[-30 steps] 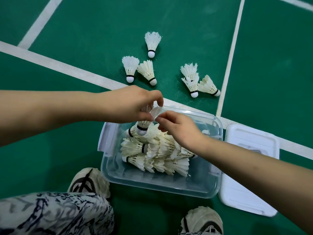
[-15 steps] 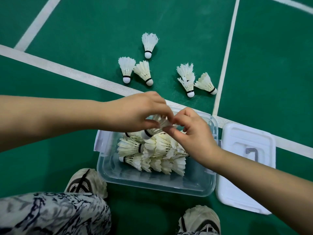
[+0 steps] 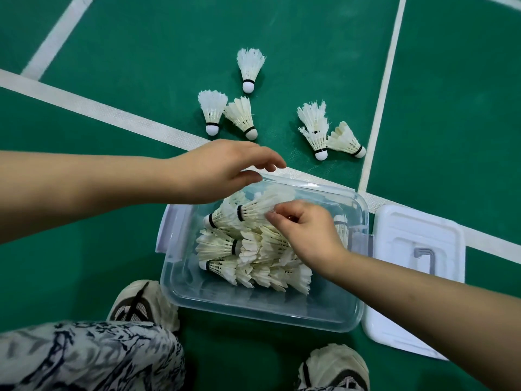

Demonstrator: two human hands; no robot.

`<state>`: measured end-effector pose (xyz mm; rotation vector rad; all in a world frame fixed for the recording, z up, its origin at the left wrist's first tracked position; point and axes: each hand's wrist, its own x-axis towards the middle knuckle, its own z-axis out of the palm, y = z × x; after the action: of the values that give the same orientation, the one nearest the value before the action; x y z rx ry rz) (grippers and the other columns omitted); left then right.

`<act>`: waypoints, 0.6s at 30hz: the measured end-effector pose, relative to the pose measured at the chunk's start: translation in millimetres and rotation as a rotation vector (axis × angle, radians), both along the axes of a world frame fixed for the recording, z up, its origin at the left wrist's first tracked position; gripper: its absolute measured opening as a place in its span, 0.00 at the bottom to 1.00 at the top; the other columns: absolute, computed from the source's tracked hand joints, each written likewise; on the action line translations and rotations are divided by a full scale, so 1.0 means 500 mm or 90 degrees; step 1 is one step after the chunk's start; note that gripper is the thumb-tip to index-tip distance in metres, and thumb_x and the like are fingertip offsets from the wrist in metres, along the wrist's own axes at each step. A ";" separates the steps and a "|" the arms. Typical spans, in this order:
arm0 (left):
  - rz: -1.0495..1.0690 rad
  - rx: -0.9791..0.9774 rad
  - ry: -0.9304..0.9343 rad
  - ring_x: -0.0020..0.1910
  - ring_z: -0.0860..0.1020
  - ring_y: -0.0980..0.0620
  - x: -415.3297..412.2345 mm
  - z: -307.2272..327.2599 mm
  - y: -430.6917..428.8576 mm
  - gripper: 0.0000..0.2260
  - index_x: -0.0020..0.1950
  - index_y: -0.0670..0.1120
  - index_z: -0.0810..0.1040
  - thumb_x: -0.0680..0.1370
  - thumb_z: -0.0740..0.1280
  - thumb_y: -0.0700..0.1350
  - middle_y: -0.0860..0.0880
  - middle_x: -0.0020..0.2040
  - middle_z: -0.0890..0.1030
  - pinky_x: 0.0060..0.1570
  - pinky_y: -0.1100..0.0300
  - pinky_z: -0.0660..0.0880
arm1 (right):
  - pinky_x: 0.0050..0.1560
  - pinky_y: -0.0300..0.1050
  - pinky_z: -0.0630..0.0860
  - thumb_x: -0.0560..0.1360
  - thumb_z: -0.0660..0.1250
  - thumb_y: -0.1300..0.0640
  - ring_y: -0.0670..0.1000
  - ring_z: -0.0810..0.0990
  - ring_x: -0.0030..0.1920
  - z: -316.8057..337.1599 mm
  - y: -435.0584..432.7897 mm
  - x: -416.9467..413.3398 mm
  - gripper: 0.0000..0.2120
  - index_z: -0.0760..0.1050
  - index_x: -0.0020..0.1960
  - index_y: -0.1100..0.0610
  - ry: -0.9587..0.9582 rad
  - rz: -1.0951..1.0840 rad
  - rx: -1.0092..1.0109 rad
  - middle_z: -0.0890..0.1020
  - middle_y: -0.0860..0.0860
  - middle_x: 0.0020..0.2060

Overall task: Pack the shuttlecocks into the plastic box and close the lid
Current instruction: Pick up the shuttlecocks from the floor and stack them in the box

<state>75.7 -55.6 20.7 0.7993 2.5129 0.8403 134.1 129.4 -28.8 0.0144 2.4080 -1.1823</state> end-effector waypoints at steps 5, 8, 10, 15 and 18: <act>0.022 -0.023 0.004 0.52 0.72 0.59 -0.019 -0.022 -0.010 0.15 0.64 0.49 0.71 0.77 0.61 0.40 0.51 0.58 0.77 0.50 0.70 0.65 | 0.45 0.44 0.70 0.75 0.62 0.47 0.51 0.75 0.48 -0.009 -0.026 -0.014 0.08 0.79 0.43 0.46 -0.019 0.133 0.106 0.79 0.47 0.44; 0.044 -0.080 0.004 0.56 0.73 0.54 -0.052 -0.045 -0.026 0.16 0.65 0.48 0.70 0.77 0.61 0.42 0.49 0.59 0.77 0.50 0.67 0.64 | 0.49 0.44 0.72 0.76 0.61 0.47 0.52 0.77 0.52 -0.013 -0.030 -0.021 0.12 0.79 0.53 0.49 -0.037 0.146 0.130 0.81 0.49 0.52; 0.079 -0.128 0.000 0.58 0.73 0.50 -0.086 -0.060 -0.041 0.16 0.65 0.48 0.70 0.78 0.62 0.43 0.48 0.61 0.77 0.53 0.62 0.65 | 0.49 0.45 0.73 0.76 0.61 0.47 0.53 0.77 0.51 -0.011 -0.032 -0.026 0.12 0.79 0.53 0.49 -0.039 0.158 0.138 0.81 0.49 0.52; 0.133 -0.203 -0.021 0.59 0.73 0.45 -0.162 -0.096 -0.053 0.16 0.65 0.47 0.69 0.77 0.62 0.45 0.46 0.62 0.76 0.56 0.56 0.68 | 0.45 0.46 0.73 0.75 0.60 0.45 0.53 0.77 0.47 -0.005 -0.035 -0.029 0.10 0.75 0.50 0.49 -0.016 0.176 0.160 0.80 0.49 0.47; 0.122 -0.216 -0.021 0.59 0.73 0.45 -0.183 -0.116 -0.050 0.16 0.65 0.47 0.69 0.77 0.62 0.46 0.46 0.62 0.76 0.56 0.55 0.68 | 0.36 0.46 0.67 0.71 0.63 0.43 0.49 0.73 0.39 0.004 -0.036 -0.025 0.11 0.67 0.43 0.49 0.033 0.158 0.149 0.74 0.44 0.37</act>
<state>-15.8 -80.4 -37.4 0.4349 2.6309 0.4563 121.5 111.4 -26.7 -0.2379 2.4935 -0.7953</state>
